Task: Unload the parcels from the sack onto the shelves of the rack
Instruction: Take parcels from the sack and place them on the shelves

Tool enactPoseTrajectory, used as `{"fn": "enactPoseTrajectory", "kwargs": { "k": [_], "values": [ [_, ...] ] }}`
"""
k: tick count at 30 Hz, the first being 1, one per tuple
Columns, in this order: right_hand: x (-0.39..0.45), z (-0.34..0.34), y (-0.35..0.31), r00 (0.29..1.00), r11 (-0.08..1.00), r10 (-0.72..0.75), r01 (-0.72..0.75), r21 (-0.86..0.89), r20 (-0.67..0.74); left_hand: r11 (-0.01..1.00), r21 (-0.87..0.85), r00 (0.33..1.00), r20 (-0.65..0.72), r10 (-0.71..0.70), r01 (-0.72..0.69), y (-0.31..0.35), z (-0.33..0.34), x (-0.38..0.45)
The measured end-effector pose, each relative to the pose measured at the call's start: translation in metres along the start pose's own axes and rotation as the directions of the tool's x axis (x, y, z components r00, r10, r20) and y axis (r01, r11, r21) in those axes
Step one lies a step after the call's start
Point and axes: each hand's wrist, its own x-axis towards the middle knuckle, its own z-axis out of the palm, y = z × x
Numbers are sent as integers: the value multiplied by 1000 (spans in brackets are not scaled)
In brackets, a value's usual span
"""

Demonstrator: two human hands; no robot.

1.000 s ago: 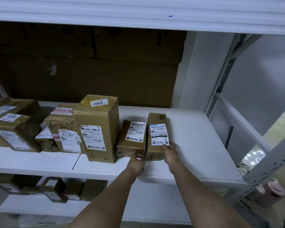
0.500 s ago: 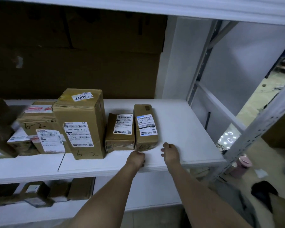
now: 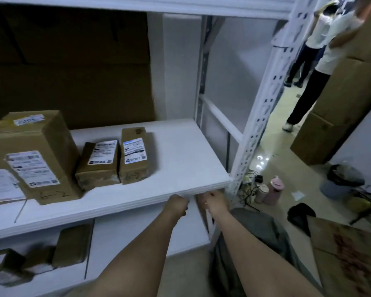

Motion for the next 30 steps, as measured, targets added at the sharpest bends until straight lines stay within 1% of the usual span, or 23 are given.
{"fn": "enactPoseTrajectory", "kwargs": {
  "k": [4, 7, 8, 10, 13, 14, 17, 21, 27, 30],
  "values": [
    [1, -79, 39, 1000, 1000, 15, -16, -27, -21, 999, -13, 999, 16, 39, -39, 6, 88, -18],
    [9, -135, 87, 997, 996, 72, -74, -46, -40, 999, -21, 999, 23, 32, -32, 2, 155, -29],
    [19, -153, 116, 995, 994, 83, -87, -69, -49, 1000, -12, 1000, 26, 15, -15, -3, 178, -34],
    [23, -186, 155, 990, 986, 128, -134, -94, -65, 1000, 1, 998, 58, 4, -4, -10, 214, -41],
    [-1, -225, 177, 978, 977, 196, -200, -72, -69, 999, 37, 994, 111, -5, 1, -19, 253, -49],
    [-11, -235, 174, 975, 975, 211, -215, -57, -76, 998, 57, 993, 116, -18, 11, -21, 262, -50],
    [-11, -257, 198, 962, 963, 263, -267, -42, -80, 995, 89, 991, 127, -51, 39, -29, 283, -47],
    [-9, -272, 216, 945, 944, 312, -320, -78, -102, 984, 170, 987, 136, -81, 57, -38, 305, -28],
    [22, -284, 237, 927, 909, 365, -376, -179, -91, 991, 97, 973, 203, -112, 94, -39, 332, 19],
    [48, -277, 247, 915, 898, 391, -402, -175, -99, 988, 105, 971, 199, -130, 110, -45, 340, 51]
  ]
}}
